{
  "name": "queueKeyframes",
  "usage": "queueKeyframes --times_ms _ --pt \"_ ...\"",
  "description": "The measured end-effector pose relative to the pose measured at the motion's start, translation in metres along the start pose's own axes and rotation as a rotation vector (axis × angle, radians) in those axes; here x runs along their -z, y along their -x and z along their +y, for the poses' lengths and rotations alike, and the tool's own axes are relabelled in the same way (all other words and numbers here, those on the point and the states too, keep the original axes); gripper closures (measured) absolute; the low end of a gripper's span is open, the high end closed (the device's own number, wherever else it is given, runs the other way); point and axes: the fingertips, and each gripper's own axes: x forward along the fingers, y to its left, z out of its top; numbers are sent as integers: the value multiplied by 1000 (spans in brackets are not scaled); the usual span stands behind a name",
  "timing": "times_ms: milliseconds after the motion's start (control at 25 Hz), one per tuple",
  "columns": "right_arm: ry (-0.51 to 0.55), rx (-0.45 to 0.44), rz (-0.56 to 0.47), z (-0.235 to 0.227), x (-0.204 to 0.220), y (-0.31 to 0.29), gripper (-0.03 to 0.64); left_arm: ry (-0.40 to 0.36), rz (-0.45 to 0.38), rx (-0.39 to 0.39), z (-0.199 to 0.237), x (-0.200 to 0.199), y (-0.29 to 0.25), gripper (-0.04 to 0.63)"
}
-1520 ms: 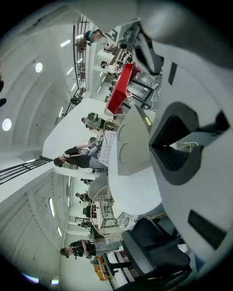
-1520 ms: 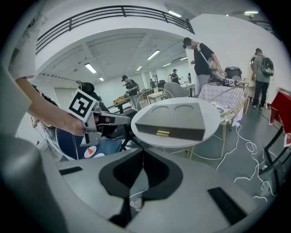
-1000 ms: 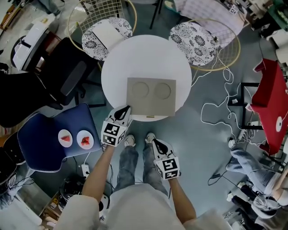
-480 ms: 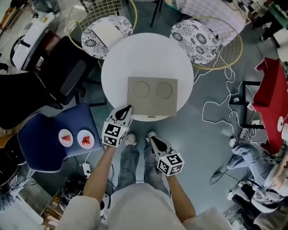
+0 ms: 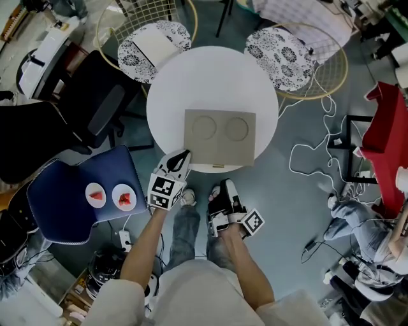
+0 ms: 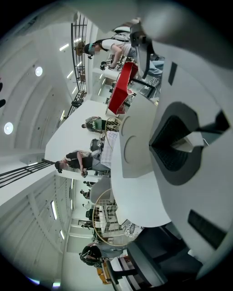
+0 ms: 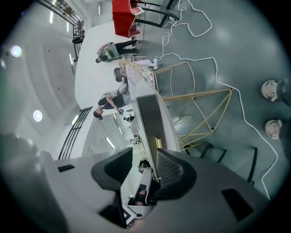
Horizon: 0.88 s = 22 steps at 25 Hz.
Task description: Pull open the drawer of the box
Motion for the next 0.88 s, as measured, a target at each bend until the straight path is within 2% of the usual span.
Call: queueKeyframes --times_ms 160,360,680,880 --pt "45 53 32 -15 7 -14 456 2 -2 3 1 0 0 584" --pt "50 89 10 -26 5 -27 459 4 -4 11 0 -1 0 584" --pt "58 92 -14 -31 -4 -43 476 1 -2 22 -1 -2 1 583" --pt "90 103 -21 -35 -7 -47 547 2 -3 29 -1 -1 0 584"
